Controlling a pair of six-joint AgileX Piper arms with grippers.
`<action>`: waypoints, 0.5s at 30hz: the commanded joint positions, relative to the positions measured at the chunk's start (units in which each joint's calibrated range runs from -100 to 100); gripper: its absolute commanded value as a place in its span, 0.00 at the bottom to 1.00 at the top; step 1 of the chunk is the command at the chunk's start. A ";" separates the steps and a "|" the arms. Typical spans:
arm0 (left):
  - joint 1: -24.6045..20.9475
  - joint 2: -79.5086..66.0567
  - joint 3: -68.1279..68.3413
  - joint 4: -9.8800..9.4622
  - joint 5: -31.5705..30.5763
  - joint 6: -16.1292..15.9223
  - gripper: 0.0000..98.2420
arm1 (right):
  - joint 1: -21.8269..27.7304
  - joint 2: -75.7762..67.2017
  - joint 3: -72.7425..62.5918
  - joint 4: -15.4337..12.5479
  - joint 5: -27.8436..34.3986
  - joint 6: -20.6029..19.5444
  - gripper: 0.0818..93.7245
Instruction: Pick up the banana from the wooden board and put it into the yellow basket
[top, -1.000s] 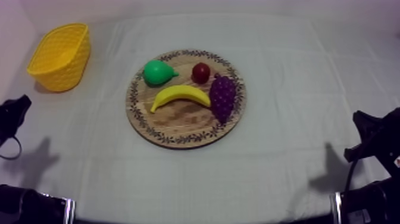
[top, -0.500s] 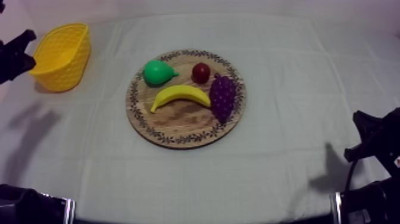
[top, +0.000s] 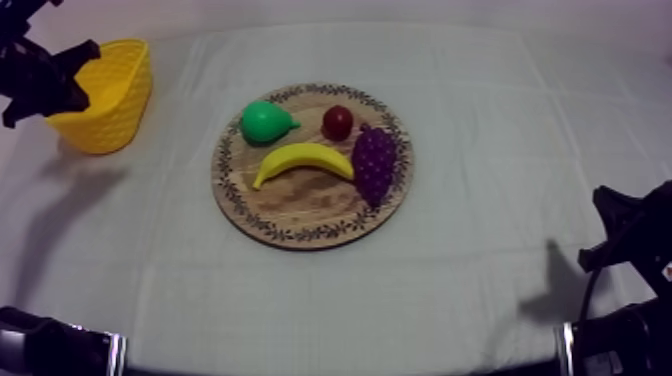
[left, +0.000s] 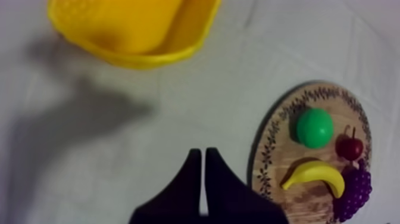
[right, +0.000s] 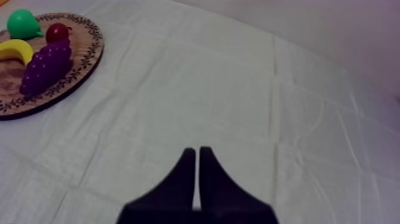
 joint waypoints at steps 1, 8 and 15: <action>2.04 1.50 -0.37 0.41 -0.21 0.14 0.00 | -0.02 -0.01 0.04 0.00 0.07 -0.02 0.00; 11.63 6.98 -2.35 1.03 -1.84 2.65 0.00 | -0.02 -0.01 0.04 0.00 0.07 -0.02 0.00; 19.37 14.61 -6.23 2.59 -2.89 3.50 0.00 | -0.02 -0.01 0.04 0.00 0.07 -0.02 0.00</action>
